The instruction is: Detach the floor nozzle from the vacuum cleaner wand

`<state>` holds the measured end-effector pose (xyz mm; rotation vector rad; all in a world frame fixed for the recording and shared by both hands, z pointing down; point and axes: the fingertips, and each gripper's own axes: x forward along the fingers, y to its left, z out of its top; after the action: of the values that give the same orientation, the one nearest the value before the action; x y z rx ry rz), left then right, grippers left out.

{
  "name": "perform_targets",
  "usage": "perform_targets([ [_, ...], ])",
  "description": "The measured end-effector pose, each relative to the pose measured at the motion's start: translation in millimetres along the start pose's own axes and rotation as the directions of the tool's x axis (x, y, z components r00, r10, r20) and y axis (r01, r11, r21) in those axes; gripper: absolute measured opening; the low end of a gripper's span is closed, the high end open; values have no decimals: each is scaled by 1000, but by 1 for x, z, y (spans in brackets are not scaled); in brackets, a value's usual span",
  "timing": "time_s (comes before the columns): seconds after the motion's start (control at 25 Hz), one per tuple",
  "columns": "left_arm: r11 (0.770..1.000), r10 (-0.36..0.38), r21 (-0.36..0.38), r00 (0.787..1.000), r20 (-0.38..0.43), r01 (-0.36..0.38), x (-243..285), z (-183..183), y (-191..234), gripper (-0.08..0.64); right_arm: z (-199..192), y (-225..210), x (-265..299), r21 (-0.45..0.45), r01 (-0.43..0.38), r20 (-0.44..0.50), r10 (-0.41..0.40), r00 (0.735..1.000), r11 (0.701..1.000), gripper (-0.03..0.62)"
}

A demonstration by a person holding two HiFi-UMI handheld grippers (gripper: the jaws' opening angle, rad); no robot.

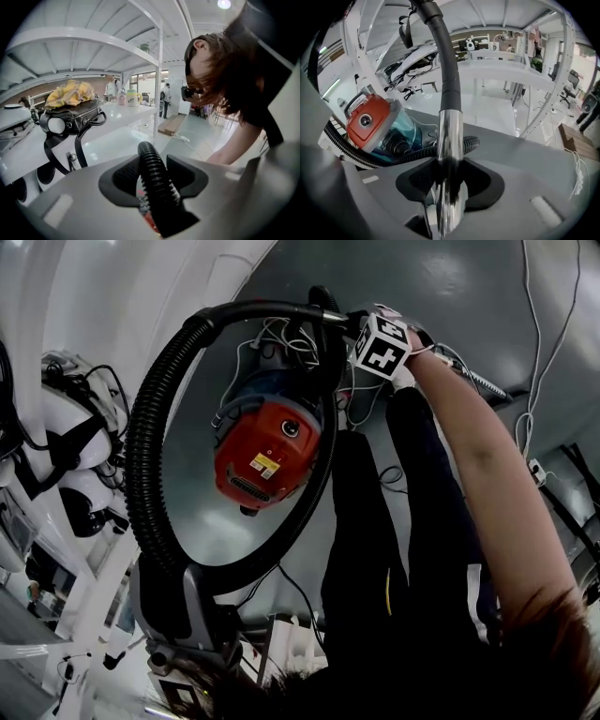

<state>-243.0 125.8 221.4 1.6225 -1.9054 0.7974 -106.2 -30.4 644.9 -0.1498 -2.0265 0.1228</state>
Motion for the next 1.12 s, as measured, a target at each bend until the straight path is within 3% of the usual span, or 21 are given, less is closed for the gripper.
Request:
perform_targets([
  [0.12,1000,3,15,1000,-4,-3,-9,-1,6,184,2,0,-3,40,14,-4,-14,1000,999,167],
  [0.36,997,46,70,998,-31,-44,13,4,11,183,11,-41,-40,167,147,-40,-143,989,975,167],
  [0.56,990,78,118,997,-29,-74,45,-8,-11,204,13,-55,-56,294,208,-105,-184,977,933,167],
  [0.68,988,123,100,992,-17,-121,62,-10,-13,201,7,-58,-55,360,222,-149,-179,972,906,169],
  [0.84,972,216,119,972,-98,-204,87,-16,-4,202,-13,-63,-53,427,259,-229,-173,958,867,169],
  [1.0,946,295,182,944,-147,-267,108,-14,-2,280,-23,-57,-53,446,255,-267,-145,953,858,169],
  [1.12,926,317,247,944,-93,-287,120,6,-5,362,-20,-50,-52,443,246,-275,-130,953,862,169],
])
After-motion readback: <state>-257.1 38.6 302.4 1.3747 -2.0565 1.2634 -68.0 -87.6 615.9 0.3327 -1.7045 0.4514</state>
